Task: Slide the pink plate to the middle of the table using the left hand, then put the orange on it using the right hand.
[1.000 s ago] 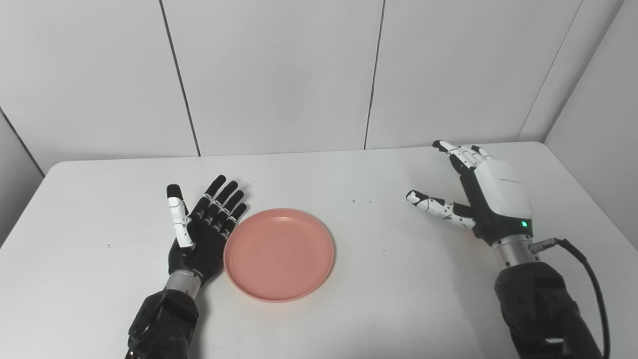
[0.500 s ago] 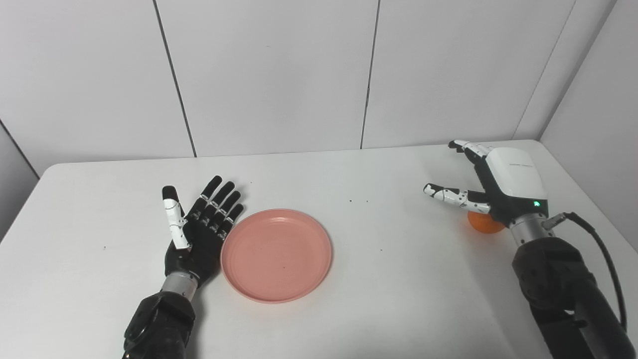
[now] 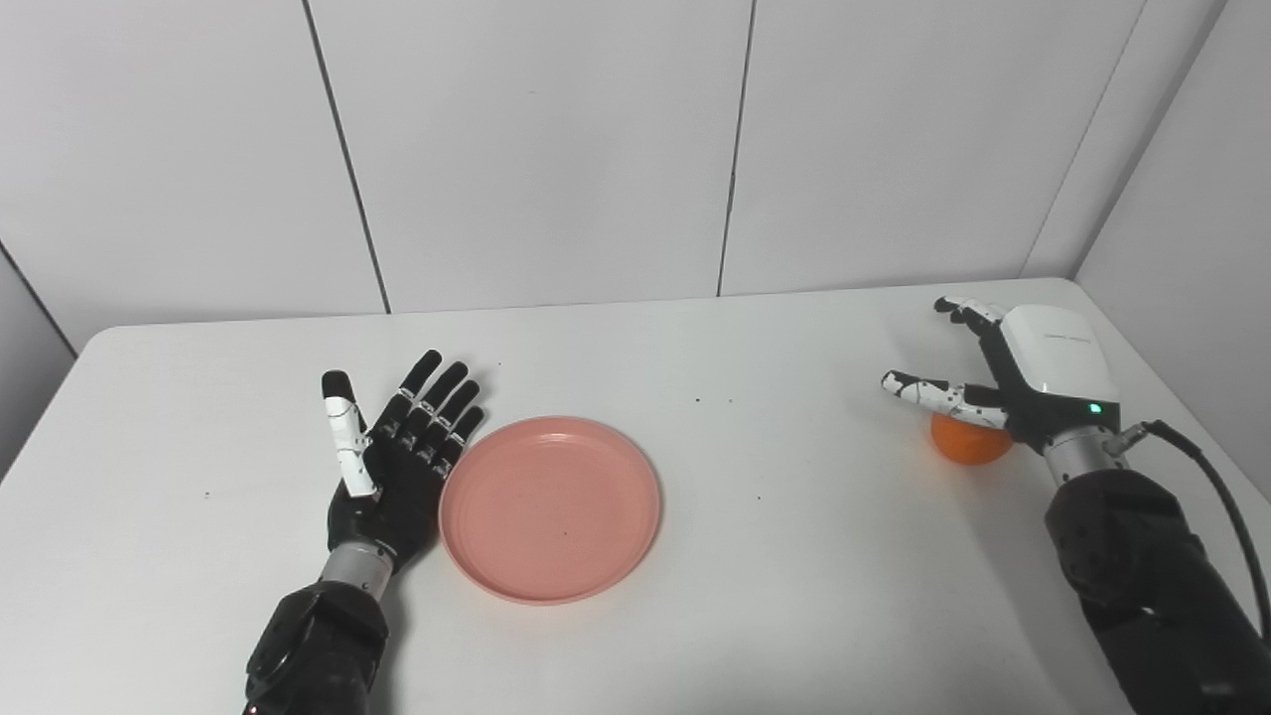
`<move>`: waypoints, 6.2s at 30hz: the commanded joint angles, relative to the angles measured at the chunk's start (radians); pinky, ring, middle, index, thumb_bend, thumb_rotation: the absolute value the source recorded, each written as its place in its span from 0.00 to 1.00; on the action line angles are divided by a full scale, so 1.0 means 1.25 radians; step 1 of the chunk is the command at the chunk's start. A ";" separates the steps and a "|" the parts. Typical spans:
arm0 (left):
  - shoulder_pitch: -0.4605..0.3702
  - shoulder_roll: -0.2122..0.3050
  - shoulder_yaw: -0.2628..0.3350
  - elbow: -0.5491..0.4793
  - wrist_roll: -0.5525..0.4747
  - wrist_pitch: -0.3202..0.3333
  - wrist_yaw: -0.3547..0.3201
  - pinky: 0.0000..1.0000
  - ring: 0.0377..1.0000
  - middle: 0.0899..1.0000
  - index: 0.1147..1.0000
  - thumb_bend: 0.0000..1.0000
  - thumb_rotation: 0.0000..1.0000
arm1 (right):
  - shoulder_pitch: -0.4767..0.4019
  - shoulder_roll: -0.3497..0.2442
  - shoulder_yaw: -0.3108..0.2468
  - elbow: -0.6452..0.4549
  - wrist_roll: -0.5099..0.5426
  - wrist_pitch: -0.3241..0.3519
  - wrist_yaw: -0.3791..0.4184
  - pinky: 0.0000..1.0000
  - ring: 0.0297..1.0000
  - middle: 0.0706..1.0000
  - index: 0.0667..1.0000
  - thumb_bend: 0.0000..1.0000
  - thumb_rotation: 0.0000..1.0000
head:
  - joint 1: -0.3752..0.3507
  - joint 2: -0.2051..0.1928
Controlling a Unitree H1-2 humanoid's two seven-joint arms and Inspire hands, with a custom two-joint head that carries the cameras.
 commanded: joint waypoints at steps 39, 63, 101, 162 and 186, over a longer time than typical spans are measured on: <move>0.040 -0.002 -0.008 0.030 0.021 0.033 0.015 0.99 0.89 0.81 0.84 0.89 0.90 | -0.026 -0.025 0.077 0.003 -0.031 0.051 0.032 0.74 0.74 0.75 0.76 0.87 0.92 | 0.001 0.006; 0.039 0.001 -0.009 0.025 0.024 0.040 0.021 0.96 0.88 0.81 0.83 0.90 0.89 | -0.028 -0.039 0.068 0.035 -0.028 0.054 0.035 0.75 0.74 0.75 0.76 0.87 0.90 | 0.001 0.007; 0.042 0.006 -0.014 0.007 0.020 0.053 0.027 0.96 0.89 0.83 0.83 0.90 0.90 | -0.023 -0.028 0.070 0.134 0.016 0.050 -0.001 0.51 0.61 0.67 0.67 0.85 0.82 | 0.005 0.015; 0.046 -0.004 -0.015 -0.004 0.020 0.060 0.030 0.94 0.88 0.83 0.81 0.91 0.88 | -0.063 -0.029 0.099 -0.130 0.095 -0.012 -0.012 0.07 0.08 0.11 0.17 0.51 0.40 | 0.017 0.029; 0.054 -0.023 -0.036 -0.026 0.038 0.061 0.055 0.85 0.86 0.80 0.81 0.92 0.89 | -0.149 0.112 0.155 -0.233 0.071 -0.004 0.099 0.08 0.10 0.13 0.20 0.53 0.42 | 0.098 0.034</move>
